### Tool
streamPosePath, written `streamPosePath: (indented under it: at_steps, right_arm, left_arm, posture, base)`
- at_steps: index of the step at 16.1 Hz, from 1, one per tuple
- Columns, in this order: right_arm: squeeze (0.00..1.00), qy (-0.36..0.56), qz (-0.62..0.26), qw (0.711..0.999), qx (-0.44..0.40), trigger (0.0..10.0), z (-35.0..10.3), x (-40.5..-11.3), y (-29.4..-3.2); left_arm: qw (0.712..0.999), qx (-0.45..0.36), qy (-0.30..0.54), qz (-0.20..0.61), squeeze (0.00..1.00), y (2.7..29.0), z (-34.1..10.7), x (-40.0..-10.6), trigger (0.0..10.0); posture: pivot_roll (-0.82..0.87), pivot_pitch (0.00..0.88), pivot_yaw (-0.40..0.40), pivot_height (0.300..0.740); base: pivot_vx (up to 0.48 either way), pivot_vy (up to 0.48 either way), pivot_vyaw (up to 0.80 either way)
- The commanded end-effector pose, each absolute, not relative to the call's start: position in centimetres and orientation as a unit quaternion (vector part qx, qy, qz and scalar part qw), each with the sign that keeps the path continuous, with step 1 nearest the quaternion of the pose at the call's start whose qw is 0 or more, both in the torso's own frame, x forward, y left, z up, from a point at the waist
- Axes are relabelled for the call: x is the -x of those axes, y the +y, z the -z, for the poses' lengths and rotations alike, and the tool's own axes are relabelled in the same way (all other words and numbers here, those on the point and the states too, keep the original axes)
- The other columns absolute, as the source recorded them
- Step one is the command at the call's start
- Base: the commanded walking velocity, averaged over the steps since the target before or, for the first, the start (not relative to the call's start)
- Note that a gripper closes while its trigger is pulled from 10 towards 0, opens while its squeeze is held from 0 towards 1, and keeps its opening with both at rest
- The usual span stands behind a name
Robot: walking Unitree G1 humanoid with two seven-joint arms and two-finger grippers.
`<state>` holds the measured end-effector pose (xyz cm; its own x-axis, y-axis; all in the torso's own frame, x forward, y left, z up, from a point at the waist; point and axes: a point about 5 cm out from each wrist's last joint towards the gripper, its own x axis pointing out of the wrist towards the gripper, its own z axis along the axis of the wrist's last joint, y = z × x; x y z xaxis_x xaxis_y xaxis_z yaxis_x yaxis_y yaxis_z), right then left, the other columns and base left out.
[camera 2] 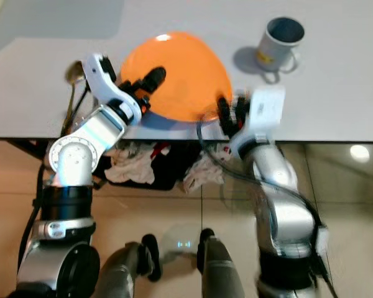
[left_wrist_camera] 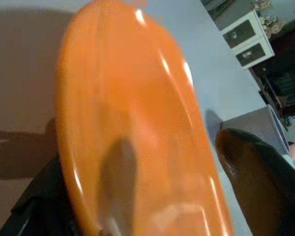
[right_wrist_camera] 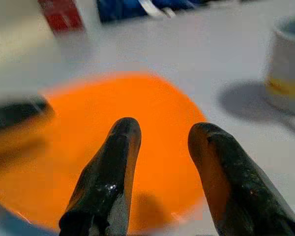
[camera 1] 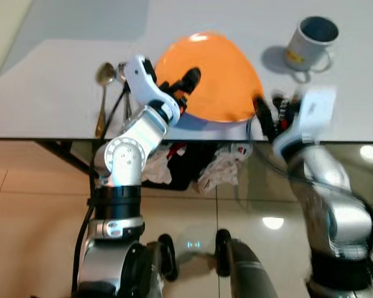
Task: Setting the table
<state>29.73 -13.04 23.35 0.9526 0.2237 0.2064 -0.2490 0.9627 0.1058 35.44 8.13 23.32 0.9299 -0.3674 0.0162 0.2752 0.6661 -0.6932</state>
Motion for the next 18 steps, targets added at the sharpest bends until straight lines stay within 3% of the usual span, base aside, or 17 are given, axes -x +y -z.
streamPosePath:
  at_steps: [1, 4, 7, 10, 12, 13, 16, 18]
  right_arm:
    - [0.00, -0.088, -0.124, 0.984, -0.093, 10.0, -23.1, -30.6, -12.7]
    - [0.00, -0.018, -0.103, 0.994, 0.039, 10.0, -23.8, -35.8, -10.0]
    - [0.00, 0.047, -0.091, 0.989, 0.107, 10.0, -23.8, -38.2, -7.8]
    - [0.00, 0.145, -0.092, 0.982, 0.084, 10.0, -21.4, -39.3, -7.0]
    - [0.00, 0.209, -0.039, 0.977, 0.026, 10.0, -19.9, -39.7, -7.8]
    - [0.00, 0.207, -0.020, 0.978, -0.012, 10.0, -20.2, -40.0, -8.2]
    - [0.00, 0.183, -0.002, 0.983, -0.029, 10.0, -21.2, -40.6, -8.8]
    - [0.00, 0.181, 0.011, 0.983, -0.026, 10.0, -21.2, -40.7, -9.4]
  left_arm:
    - [0.909, 0.375, 0.045, 0.174, 0.00, 8.6, -23.6, -35.5, 10.0]
    - [0.909, 0.386, 0.021, 0.153, 0.00, 9.6, -24.2, -35.7, 10.0]
    - [0.910, 0.384, 0.009, 0.154, 0.00, 9.9, -24.8, -35.6, 10.0]
    - [0.909, 0.383, 0.002, 0.165, 0.00, 9.5, -25.3, -35.5, 10.0]
    - [0.907, 0.384, -0.007, 0.173, 0.00, 9.3, -25.9, -35.4, 10.0]
    - [0.909, 0.379, -0.014, 0.172, 0.00, 9.5, -26.1, -35.4, 10.0]
    - [0.926, 0.339, -0.041, 0.160, 0.00, 10.4, -27.2, -35.5, 10.0]
    - [0.957, 0.242, -0.090, 0.135, 0.00, 11.5, -28.9, -35.4, 10.0]
  posture:
    - [-0.18, 0.374, 0.065, 0.740]
    - [-0.16, 0.382, 0.061, 0.740]
    - [-0.16, 0.387, 0.060, 0.740]
    - [-0.16, 0.383, 0.059, 0.740]
    - [-0.15, 0.378, 0.058, 0.740]
    - [-0.15, 0.377, 0.058, 0.740]
    - [-0.13, 0.373, 0.056, 0.740]
    - [-0.13, 0.374, 0.057, 0.740]
  base:
    - [0.000, 0.000, 0.00]
    - [0.000, 0.000, 0.00]
    - [0.000, 0.000, 0.00]
    - [0.000, 0.000, 0.00]
    - [0.000, 0.000, 0.00]
    - [0.000, 0.000, 0.00]
    - [0.000, 0.000, 0.00]
    - [0.000, 0.000, 0.00]
